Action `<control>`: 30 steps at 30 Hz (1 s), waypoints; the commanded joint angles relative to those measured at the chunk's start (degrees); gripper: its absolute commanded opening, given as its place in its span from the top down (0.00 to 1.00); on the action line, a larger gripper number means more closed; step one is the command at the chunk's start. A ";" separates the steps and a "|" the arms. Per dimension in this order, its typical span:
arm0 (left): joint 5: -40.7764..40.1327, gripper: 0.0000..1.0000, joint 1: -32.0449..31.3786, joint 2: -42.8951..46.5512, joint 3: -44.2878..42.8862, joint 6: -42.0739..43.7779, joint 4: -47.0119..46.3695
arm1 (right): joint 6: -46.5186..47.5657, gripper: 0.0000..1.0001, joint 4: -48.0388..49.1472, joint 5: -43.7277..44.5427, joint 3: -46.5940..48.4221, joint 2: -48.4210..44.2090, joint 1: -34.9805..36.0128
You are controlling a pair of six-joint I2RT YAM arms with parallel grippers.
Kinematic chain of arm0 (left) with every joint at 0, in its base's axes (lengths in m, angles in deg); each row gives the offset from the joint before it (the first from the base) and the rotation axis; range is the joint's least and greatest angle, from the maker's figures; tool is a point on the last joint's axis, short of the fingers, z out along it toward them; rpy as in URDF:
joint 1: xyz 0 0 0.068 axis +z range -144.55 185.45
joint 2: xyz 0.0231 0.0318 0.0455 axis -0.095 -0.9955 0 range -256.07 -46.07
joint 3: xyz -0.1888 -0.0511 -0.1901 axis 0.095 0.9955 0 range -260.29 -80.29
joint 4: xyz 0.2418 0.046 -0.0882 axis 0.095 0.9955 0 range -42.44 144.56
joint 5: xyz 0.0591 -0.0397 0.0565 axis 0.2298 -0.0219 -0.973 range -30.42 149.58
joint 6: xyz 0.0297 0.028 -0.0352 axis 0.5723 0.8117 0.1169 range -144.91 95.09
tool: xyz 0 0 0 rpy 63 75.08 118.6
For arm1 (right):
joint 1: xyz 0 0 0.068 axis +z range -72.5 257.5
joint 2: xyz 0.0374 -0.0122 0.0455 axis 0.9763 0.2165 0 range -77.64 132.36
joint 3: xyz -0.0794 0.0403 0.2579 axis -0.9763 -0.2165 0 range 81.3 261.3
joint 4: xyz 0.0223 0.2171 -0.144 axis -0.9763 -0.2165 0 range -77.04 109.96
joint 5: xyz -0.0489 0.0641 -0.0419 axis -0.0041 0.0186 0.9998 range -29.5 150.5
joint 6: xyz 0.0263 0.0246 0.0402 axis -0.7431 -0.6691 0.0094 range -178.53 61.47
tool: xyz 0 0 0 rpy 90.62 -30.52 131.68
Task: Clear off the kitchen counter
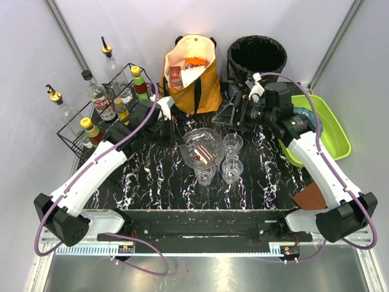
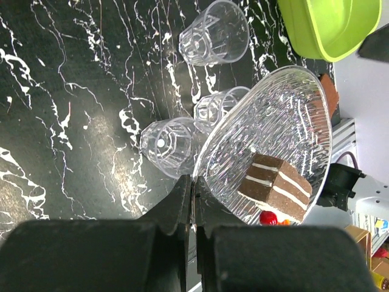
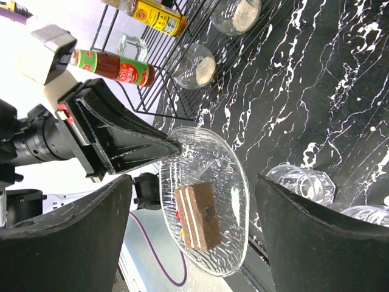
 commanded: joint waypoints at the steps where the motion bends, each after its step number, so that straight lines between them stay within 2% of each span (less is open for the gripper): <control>1: 0.85 1.00 1.19 -0.34 -3.04 -0.09 -4.02 | 0.58 0.14 2.67 -0.97 0.85 0.95 1.62; 5: 1.46 1.00 2.34 -0.08 -2.69 -1.50 -5.42 | 0.94 0.15 2.50 1.14 -0.83 1.30 1.97; 12: 1.64 1.00 3.92 -0.43 -2.69 -3.52 -7.27 | -0.12 0.30 1.53 0.36 -2.32 3.24 2.94; 21: 4.54 1.00 4.53 -1.75 -3.48 -5.19 -10.35 | -1.17 0.39 3.99 -1.66 -4.26 5.17 3.20; 24: 4.63 1.00 4.71 -2.01 -3.83 -5.28 -10.70 | -2.40 0.53 5.31 -2.37 -4.69 5.52 3.20; 27: 4.81 1.00 4.80 -2.45 -4.27 -5.46 -10.87 | -2.84 0.75 5.48 -1.93 -4.70 5.44 3.21; 30: 4.81 0.84 4.98 -2.63 -4.80 -5.37 -11.05 | -3.81 0.91 5.75 -1.49 -4.69 5.61 3.20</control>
